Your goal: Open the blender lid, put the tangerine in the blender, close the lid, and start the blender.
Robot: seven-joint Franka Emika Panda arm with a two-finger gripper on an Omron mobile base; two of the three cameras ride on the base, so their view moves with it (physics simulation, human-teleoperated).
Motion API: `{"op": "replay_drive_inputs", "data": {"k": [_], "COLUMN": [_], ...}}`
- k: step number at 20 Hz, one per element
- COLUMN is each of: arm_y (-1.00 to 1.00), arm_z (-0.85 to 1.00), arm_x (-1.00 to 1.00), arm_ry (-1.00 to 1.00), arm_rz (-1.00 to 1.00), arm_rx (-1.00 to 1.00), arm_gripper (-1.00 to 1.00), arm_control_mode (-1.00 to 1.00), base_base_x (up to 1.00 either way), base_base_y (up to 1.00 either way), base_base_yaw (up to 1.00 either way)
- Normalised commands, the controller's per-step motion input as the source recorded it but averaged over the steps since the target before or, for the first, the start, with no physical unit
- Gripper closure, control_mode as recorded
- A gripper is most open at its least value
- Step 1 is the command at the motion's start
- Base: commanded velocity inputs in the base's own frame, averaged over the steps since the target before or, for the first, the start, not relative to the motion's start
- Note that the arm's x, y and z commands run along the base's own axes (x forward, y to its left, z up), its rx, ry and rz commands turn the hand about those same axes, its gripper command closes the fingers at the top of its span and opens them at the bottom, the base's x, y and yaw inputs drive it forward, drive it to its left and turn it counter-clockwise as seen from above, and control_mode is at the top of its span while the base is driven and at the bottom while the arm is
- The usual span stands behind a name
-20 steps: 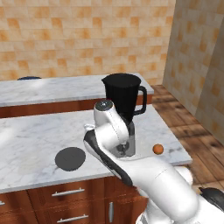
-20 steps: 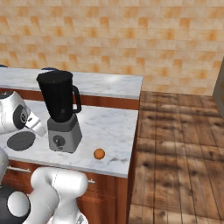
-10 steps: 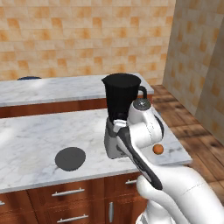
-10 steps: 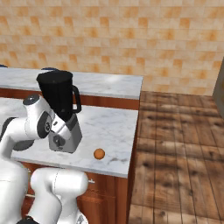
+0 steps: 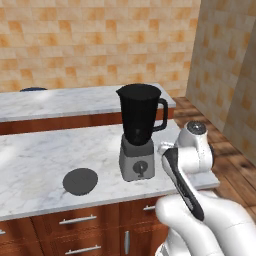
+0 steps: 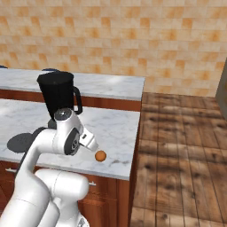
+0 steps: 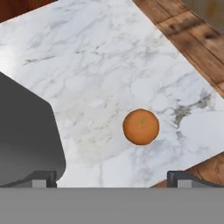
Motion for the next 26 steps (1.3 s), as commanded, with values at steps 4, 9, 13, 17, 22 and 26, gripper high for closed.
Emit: {"op": "replay_drive_inputs", "data": {"k": [4,9,13,17,22,26], "arm_y": [-0.43,-0.17,-0.04,0.0,-0.08,-0.05], "arm_z": [-0.21,-0.27,-0.39,-0.51,-0.25,-0.07], "arm_x": [0.07,0.36,0.3,0.07,0.16,0.25], "arm_ry": [0.03,0.12,0.19,0.2,0.1,0.0], "arm_rz": [0.03,0.11,0.1,0.1,0.11,0.14], "arm_rx": [0.06,0.0,0.0,-0.03,0.0,0.0], "arm_gripper": [-1.0,-1.0,-1.0,-1.0,-1.0,-1.0], "arm_control_mode": [-1.0,-1.0,-1.0,-1.0,-1.0,-1.0], "base_base_x": [0.0,0.0,0.0,0.0,0.0,0.0], "base_base_y": [0.0,0.0,0.0,0.0,0.0,0.0], "base_base_yaw": [0.0,0.0,0.0,0.0,0.0,0.0]}}
